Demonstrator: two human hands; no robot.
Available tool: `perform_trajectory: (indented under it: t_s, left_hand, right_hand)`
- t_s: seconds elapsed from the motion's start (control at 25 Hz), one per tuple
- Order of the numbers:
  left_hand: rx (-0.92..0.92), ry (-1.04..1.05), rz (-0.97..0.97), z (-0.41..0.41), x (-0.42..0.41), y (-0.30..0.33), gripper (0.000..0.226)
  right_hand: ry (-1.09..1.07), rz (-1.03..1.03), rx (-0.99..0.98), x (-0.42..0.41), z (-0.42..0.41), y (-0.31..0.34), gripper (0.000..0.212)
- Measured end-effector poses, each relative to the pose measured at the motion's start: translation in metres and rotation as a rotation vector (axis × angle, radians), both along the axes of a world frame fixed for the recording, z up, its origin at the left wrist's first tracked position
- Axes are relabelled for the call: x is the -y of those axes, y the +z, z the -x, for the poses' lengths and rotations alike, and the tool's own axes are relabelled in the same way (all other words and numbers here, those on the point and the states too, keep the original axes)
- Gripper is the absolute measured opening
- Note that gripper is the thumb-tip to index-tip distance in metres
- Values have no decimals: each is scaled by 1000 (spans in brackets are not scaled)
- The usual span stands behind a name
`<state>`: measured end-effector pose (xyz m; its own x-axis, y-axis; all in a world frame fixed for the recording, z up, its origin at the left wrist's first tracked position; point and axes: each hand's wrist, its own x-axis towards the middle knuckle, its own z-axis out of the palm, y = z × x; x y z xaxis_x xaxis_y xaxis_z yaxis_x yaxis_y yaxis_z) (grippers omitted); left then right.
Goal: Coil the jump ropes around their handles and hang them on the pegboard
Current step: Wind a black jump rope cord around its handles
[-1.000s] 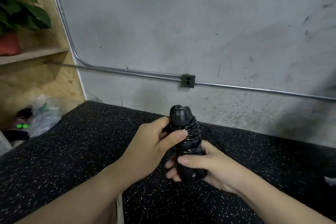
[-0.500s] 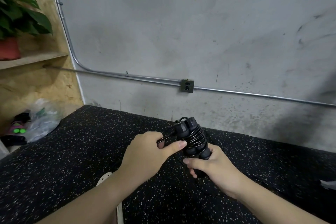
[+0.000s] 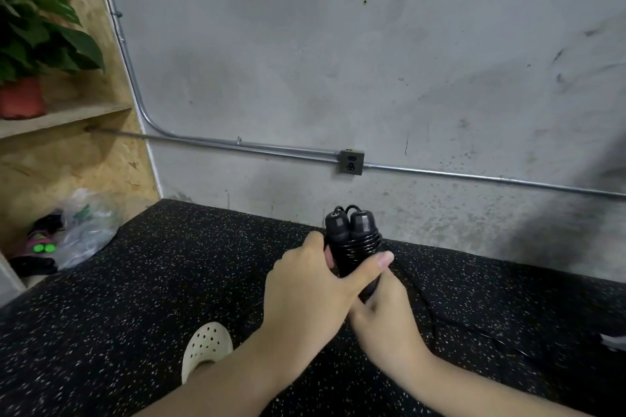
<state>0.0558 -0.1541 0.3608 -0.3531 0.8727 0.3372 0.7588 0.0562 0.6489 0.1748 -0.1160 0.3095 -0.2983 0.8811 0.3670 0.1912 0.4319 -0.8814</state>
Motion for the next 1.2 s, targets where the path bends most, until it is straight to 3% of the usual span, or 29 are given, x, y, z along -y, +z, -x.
perform_trajectory:
  t_s: [0.12,0.2,0.28,0.36,0.44,0.6,0.88,1.12,1.2]
  left_hand:
    - [31,0,12,8,-3,2,68]
    - [113,-109,19,18,-5,0,57]
    - [250,-336,2,24,-7,-7,45]
    - [396,-566,8,21,-5,-10,45]
    - [459,-679,55,13,-3,-10,56]
    - [196,-582,183,4,-4,-2,76]
    - [32,-478,2,-30,8,-2,55]
    - [18,-339,-24,-41,14,-2,67]
    - [117,-401,-56,-35,12,-1,57]
  right_hand:
    - [43,-61,154,10,-1,1,31]
    - [97,-32,314,9,-16,12,34]
    - [280,331,200,10,-32,31,50]
    - [471,626,-21,11,-45,44,50]
    - [460,562,-14,14,-60,51,40]
    - [295,511,-11,23,-87,59,16]
    - [86,367,92,22,-105,49,46]
    - [15,255,114,28,-94,40,34]
    - [89,345,101,27,-94,46,37]
